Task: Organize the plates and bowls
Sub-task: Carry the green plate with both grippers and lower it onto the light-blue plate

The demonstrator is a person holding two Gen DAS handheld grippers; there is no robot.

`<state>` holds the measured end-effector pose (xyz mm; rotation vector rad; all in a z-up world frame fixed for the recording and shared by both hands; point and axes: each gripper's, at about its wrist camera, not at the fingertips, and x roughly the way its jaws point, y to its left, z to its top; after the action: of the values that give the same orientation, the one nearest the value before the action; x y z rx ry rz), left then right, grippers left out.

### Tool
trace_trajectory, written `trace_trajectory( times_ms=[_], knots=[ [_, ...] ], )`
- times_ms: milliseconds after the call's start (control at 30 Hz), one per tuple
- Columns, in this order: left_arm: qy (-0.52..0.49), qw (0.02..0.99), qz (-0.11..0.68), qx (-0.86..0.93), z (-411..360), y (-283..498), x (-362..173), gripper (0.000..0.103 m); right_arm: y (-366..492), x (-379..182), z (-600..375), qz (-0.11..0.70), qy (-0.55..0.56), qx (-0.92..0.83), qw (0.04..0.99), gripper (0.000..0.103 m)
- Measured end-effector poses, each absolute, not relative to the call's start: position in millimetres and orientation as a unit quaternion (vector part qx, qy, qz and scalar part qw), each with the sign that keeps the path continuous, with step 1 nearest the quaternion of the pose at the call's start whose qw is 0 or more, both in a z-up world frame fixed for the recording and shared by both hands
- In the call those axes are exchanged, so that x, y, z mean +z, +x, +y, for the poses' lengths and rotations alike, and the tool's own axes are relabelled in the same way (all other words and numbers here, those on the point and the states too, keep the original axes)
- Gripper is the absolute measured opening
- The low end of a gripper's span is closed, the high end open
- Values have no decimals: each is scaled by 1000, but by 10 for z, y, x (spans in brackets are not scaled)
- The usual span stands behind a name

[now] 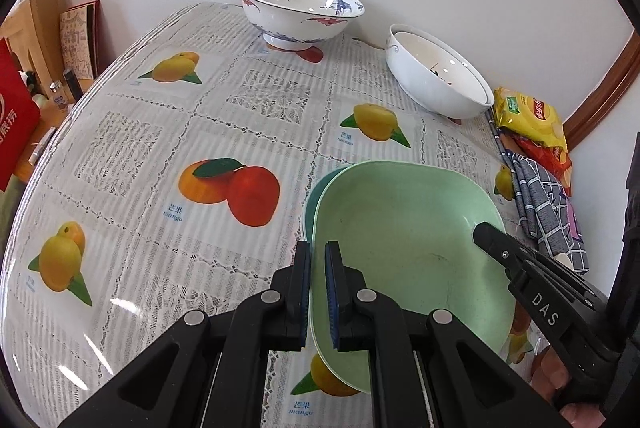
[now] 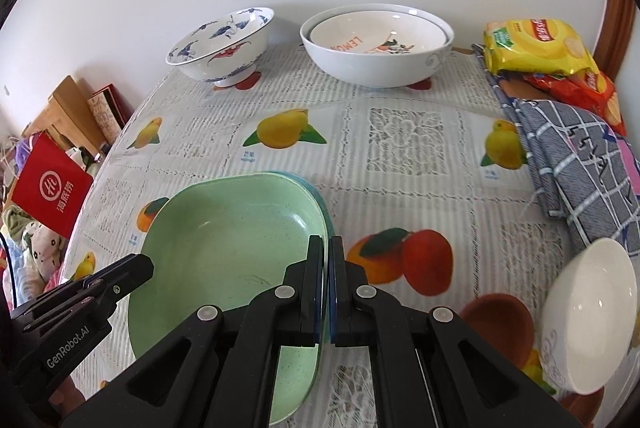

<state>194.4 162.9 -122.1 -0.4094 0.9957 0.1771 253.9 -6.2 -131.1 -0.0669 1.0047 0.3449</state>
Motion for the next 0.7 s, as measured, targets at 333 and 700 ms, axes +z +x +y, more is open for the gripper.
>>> trace_trajectory(
  times_ms=[333, 700],
  knots=[
    [-190, 857, 471, 86, 1651, 2044, -1301, 8, 2760, -1514, 34, 486, -39, 176, 855, 3],
    [-203, 853, 475, 72, 1674, 2042, -1369, 8, 2824, -1490, 200, 452, -106, 173, 868, 11]
  ],
)
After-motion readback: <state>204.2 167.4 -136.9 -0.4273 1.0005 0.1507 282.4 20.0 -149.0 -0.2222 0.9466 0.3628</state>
